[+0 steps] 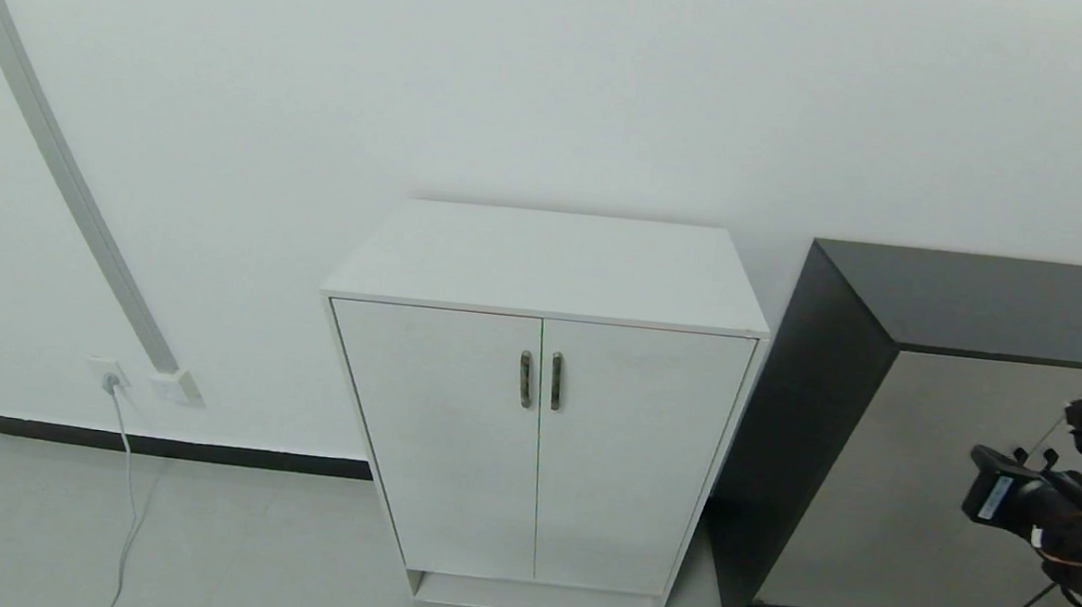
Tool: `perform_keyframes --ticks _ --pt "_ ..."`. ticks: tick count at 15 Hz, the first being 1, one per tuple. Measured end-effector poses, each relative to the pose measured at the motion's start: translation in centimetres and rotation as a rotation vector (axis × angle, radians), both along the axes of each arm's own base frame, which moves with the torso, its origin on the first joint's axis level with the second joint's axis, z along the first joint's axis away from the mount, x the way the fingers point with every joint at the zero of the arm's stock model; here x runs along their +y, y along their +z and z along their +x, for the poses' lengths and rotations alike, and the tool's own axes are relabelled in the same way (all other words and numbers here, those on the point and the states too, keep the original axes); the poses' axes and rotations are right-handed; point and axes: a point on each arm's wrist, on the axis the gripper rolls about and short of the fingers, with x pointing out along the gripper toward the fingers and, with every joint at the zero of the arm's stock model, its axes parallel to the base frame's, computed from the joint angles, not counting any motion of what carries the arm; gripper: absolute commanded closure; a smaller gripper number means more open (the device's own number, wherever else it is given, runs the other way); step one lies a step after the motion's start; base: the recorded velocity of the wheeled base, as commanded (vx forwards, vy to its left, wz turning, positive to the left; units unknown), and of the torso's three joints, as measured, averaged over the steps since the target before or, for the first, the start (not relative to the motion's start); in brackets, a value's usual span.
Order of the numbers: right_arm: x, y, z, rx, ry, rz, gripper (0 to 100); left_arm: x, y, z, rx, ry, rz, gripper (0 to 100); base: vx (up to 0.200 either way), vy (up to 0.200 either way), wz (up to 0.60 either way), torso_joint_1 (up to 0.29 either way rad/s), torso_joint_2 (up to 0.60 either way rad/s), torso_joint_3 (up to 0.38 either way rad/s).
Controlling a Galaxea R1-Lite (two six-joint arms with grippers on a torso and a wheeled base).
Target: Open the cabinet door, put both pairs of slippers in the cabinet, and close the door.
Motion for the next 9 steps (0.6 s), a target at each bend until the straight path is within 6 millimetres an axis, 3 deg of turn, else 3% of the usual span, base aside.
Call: perform_keyframes --ticks 4,6,9 --pt "-2.7 0.5 -5.3 0.003 -0.018 0.006 100 0.0 0.0 0.0 0.0 0.0 0.001 100 0.0 0.0 0.0 0.0 0.0 0.0" --pt "-2.9 0.6 -7.8 -0.007 -0.022 0.008 100 0.0 0.0 0.0 0.0 0.0 0.001 100 0.0 0.0 0.0 0.0 0.0 0.0" --pt "-2.8 1.0 -9.9 -0.008 -0.031 0.008 100 0.0 0.0 0.0 0.0 0.0 0.001 100 0.0 0.0 0.0 0.0 0.0 0.0"
